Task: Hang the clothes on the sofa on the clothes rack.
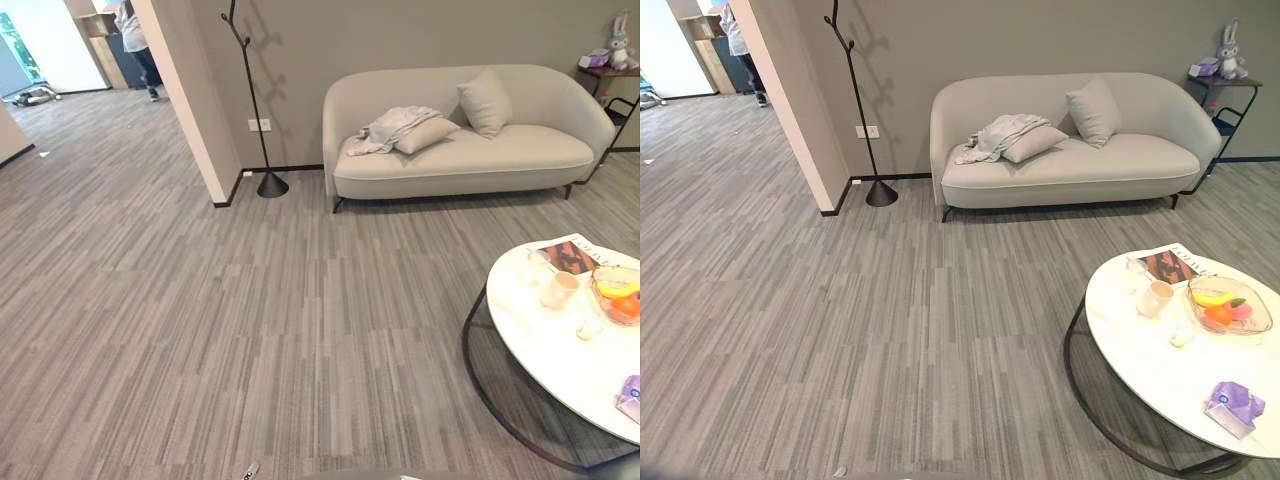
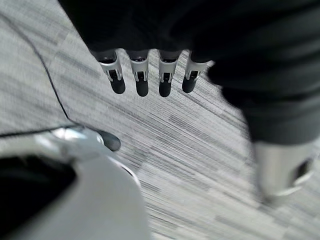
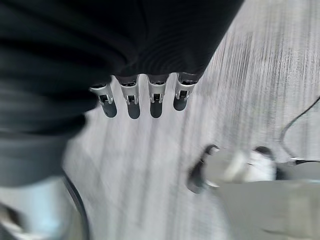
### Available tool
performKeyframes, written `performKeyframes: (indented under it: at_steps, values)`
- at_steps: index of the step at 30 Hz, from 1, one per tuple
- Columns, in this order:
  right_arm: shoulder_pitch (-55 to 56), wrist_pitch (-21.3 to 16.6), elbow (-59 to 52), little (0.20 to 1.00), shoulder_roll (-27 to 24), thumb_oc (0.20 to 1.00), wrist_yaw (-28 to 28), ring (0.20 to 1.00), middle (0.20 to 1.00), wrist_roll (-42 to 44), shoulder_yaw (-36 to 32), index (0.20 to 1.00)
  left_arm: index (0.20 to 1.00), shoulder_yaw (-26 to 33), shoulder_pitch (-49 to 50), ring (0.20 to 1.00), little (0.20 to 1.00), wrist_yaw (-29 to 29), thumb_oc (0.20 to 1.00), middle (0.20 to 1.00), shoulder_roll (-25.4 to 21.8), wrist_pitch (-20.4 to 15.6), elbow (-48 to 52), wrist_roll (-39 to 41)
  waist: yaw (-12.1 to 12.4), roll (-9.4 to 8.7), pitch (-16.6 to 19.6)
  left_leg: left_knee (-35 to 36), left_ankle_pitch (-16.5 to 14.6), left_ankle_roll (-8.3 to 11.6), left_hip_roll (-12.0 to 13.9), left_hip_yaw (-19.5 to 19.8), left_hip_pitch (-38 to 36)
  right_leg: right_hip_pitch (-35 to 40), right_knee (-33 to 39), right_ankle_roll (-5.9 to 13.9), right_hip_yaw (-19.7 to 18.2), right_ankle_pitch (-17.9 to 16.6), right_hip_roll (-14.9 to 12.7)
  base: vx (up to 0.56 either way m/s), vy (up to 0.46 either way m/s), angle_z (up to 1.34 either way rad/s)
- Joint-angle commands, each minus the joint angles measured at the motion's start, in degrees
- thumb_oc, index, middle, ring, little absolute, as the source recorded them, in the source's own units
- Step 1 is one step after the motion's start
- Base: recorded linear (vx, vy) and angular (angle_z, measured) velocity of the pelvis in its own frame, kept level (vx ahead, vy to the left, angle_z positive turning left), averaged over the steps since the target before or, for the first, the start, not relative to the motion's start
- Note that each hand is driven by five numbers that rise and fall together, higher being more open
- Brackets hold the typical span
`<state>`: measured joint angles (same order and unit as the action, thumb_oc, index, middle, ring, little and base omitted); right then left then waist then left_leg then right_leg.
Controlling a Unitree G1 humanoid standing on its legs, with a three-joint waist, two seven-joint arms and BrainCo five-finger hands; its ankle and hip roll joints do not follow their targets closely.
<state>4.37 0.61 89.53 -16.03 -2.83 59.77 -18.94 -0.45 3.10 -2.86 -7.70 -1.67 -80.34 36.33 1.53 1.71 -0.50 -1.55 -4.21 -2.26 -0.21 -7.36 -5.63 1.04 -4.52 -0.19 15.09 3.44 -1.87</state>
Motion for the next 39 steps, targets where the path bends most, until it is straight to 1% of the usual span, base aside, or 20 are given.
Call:
performKeyframes:
  at_steps: [1, 5, 7, 8, 11, 14, 17, 24, 39]
  values:
    - [-5.99, -0.63, 5.48, 1.000, 1.27, 1.000, -2.47, 1.000, 1.000, 3.19, -1.19, 1.000, 1.000, 0.25, -4.11, 1.000, 1.000, 0.43, 1.000, 1.000, 1.71, -0.28, -2.45, 3.48, -0.68, -0.81, -1.80, 6.55, 4.71, 6.05, 4.70, 0.72, -1.07, 7.29, 9.52, 5.73, 1.08, -2.79, -3.12, 0.00, 0.000, 0.00]
    - [-6.29, -0.20, 5.12, 1.000, 2.41, 1.000, -2.16, 1.000, 1.000, 3.26, 0.57, 1.000, 1.000, -1.13, -4.22, 1.000, 1.000, 0.69, 1.000, 1.000, 2.20, -0.69, -1.81, 3.31, -0.67, -0.81, -1.96, 6.55, 4.82, 6.07, 4.81, 0.43, -0.98, 7.06, 9.52, 5.67, 0.89, -2.94, -3.08, 0.00, 0.000, 0.00]
    - [-6.88, 0.01, 4.42, 1.000, 2.98, 1.000, -1.56, 1.000, 1.000, 1.84, 2.68, 1.000, 1.000, -2.12, -4.43, 1.000, 1.000, 0.23, 1.000, 1.000, 2.44, -0.38, -1.78, 3.23, -0.70, -0.86, -2.15, 6.55, 4.88, 6.06, 4.90, 0.24, -0.90, 6.85, 9.52, 5.63, 0.57, -2.98, -2.98, -0.01, -0.016, -0.03]
    - [-7.06, 0.18, 3.80, 1.000, 3.40, 1.000, -0.85, 1.000, 1.000, -0.20, 4.58, 1.000, 1.000, -2.40, -4.57, 1.000, 1.000, 0.01, 1.000, 1.000, 2.40, -0.40, -1.99, 2.63, -0.74, -0.89, -2.18, 6.55, 4.94, 6.08, 4.97, 0.14, -0.90, 6.81, 9.52, 5.57, 0.45, -2.98, -2.92, -0.01, -0.019, -0.07]
    - [-7.11, 0.29, 3.26, 1.000, 3.80, 1.000, -0.02, 1.000, 1.000, -2.69, 6.39, 1.000, 1.000, -2.74, -4.61, 1.000, 1.000, 0.02, 1.000, 1.000, 2.20, -0.76, -1.51, 2.26, -0.71, -0.94, -2.20, 6.55, 5.00, 6.14, 5.01, 0.11, -0.93, 6.79, 9.52, 5.55, 0.50, -2.95, -2.89, 0.00, -0.015, -0.03]
    - [-6.90, 0.17, 2.20, 1.000, 4.70, 1.000, 1.61, 1.000, 1.000, -8.96, 10.65, 1.000, 1.000, -3.82, -4.60, 1.000, 1.000, -0.34, 1.000, 1.000, 2.14, -1.34, -0.45, 0.87, -0.47, -1.16, -2.28, 6.55, 5.21, 6.16, 5.10, 0.24, -0.97, 6.98, 9.52, 5.40, 0.54, -2.85, -2.79, 0.00, -0.026, -0.01]
    - [-6.99, 0.27, 1.75, 1.000, 5.25, 1.000, 2.42, 1.000, 1.000, -11.50, 12.76, 1.000, 1.000, -4.18, -4.76, 1.000, 1.000, -0.72, 1.000, 1.000, 2.31, -1.16, -1.08, 0.05, -0.44, -1.25, -2.22, 6.53, 5.21, 6.18, 5.16, 0.32, -1.21, 7.22, 9.52, 5.29, 0.56, -2.65, -2.71, 0.00, 0.000, 0.00]
    - [-6.61, 0.00, 0.94, 1.000, 5.44, 1.000, 3.41, 1.000, 1.000, -14.04, 14.19, 1.000, 1.000, -4.01, -4.67, 1.000, 1.000, -2.04, 1.000, 1.000, 2.04, -0.94, -2.08, -1.33, -0.50, -1.32, -1.83, 6.37, 5.14, 6.14, 5.12, 0.44, -1.58, 7.69, 9.52, 5.10, 0.36, -2.45, -2.54, 0.00, 0.000, 0.00]
    - [-6.12, -0.34, -0.14, 1.000, 6.04, 1.000, 4.22, 1.000, 1.000, -18.31, 17.02, 1.000, 1.000, -4.05, -5.04, 1.000, 1.000, -2.09, 1.000, 1.000, 1.52, -1.03, -3.41, -4.25, -0.65, -1.46, -1.48, 6.26, 5.09, 6.28, 5.29, 0.55, -2.11, 8.43, 9.52, 4.85, 0.29, -2.11, -2.25, 0.00, 0.000, 0.00]
